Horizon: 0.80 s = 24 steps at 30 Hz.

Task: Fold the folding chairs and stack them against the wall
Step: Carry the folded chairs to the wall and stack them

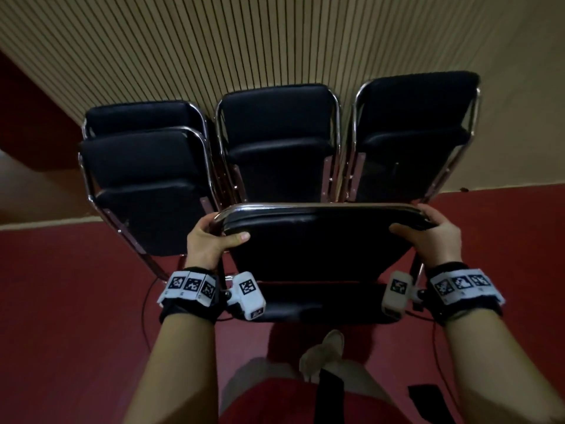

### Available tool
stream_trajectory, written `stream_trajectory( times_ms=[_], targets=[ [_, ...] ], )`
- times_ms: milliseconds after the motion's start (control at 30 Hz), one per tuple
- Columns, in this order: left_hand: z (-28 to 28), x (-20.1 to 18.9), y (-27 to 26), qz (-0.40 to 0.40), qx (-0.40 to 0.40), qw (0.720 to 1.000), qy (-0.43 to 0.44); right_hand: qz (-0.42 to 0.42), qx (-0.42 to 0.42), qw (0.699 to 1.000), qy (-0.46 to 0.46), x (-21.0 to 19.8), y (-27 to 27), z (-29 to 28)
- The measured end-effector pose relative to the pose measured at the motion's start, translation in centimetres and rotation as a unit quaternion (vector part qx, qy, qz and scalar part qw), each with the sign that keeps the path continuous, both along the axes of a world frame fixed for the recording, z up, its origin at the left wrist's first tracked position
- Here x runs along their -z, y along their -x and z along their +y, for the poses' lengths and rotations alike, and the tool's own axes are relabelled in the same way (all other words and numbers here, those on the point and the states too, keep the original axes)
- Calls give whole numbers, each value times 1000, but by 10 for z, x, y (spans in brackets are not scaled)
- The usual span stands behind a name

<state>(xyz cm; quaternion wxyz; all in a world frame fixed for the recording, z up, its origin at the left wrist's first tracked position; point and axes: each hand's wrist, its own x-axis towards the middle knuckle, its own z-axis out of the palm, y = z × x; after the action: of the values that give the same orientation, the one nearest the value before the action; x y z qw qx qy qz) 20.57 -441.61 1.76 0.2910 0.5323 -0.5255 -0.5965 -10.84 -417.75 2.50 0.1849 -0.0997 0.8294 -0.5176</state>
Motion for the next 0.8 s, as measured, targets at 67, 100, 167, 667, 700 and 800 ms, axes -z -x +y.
stream_trajectory(
  times_ms=[67, 100, 167, 667, 700, 800],
  targets=[
    [-12, 7, 15, 4, -21, 1000, -8, 0, -29, 999, -15, 2, 25, -28],
    [-19, 12, 21, 7, -31, 999, -13, -2, -45, 999, -22, 6, 36, -42],
    [-32, 22, 32, 16, -50, 998, -24, 3, -64, 997, -30, 9, 53, -65],
    [-167, 85, 89, -24, -52, 993, -105, -31, -101, 987, -125, 68, 115, -203],
    [-176, 89, 91, -34, -52, 992, -112, -37, -100, 986, -132, 72, 118, -210],
    [-202, 98, 101, -34, -67, 989, -127, -46, -89, 986, -135, 80, 125, -230]
  ],
)
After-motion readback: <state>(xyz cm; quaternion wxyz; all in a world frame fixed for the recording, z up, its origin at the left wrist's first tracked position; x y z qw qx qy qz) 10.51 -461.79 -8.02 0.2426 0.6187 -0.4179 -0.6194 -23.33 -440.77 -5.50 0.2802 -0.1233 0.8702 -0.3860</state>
